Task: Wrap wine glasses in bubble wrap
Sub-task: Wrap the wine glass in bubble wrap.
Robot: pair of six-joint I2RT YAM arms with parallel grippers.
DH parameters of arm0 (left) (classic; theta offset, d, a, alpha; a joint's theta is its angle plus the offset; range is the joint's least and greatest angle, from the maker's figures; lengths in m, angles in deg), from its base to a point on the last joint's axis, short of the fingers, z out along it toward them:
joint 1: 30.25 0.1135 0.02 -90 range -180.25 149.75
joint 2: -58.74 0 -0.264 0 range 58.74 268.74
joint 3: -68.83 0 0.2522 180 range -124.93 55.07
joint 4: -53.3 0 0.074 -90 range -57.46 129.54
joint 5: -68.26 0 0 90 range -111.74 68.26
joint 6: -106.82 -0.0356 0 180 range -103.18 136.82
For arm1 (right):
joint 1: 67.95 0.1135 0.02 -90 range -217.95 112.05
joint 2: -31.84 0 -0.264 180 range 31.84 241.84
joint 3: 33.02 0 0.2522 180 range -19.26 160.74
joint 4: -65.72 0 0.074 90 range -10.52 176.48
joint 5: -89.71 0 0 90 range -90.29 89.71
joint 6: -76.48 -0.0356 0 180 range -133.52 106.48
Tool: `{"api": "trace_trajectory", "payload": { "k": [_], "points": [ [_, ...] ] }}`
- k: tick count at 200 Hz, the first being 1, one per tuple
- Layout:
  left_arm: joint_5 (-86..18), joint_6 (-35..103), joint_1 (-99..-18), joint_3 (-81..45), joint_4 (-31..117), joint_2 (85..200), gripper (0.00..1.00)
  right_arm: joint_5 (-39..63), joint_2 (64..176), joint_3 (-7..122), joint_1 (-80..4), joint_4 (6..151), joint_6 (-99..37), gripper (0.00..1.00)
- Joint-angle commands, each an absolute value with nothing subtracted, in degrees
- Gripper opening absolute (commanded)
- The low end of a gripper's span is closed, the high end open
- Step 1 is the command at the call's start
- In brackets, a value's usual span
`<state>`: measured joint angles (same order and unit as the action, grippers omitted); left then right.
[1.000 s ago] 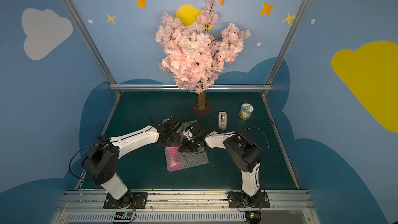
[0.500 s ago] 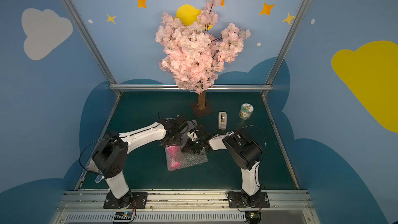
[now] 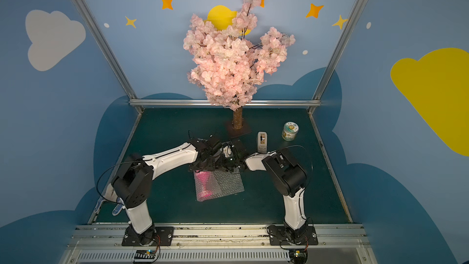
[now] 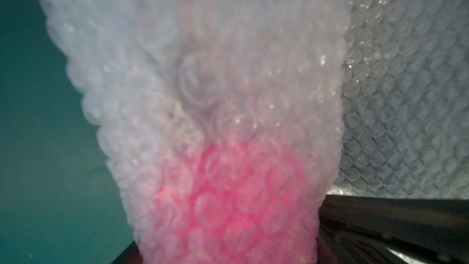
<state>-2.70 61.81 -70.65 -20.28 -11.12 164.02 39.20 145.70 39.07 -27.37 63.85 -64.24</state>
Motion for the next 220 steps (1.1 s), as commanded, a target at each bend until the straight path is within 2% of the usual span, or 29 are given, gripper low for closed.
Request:
{"api": "trace_trajectory", "payload": {
  "k": [1, 36, 87, 119, 159, 180, 220],
  "points": [
    [-3.9, 61.3, -70.3, -19.5, -14.1, 165.5, 0.83, 40.8, 147.2, 40.4, -26.3, 64.5, -64.9, 0.16],
    [-4.7, 61.2, -69.5, -18.9, -13.2, 165.1, 0.83, 39.7, 143.2, 35.3, -26.5, 64.1, -66.1, 0.25],
    [-6.8, 60.4, -68.7, -19.5, -12.9, 165.1, 0.82, 35.8, 131.5, 23.9, -25.6, 60.0, -66.9, 0.37],
    [-8.1, 60.5, -68.3, -19.5, -13.4, 165.5, 0.82, 27.7, 122.4, 19.6, -22.1, 60.3, -64.4, 0.50],
    [-10.4, 60.1, -67.2, -19.6, -13.6, 165.4, 0.82, 11.9, 111.5, 18.7, -12.7, 70.3, -55.1, 0.62],
    [-10.6, 59.9, -67.1, -20.3, -14.3, 165.8, 0.82, 5.8, 111.1, 22.4, -8.6, 75.6, -52.6, 0.65],
    [-11.8, 60.0, -66.8, -21.4, -14.9, 166.7, 0.83, -4.5, 117.3, 29.0, -2.8, 81.4, -51.5, 0.68]
  ]
}}
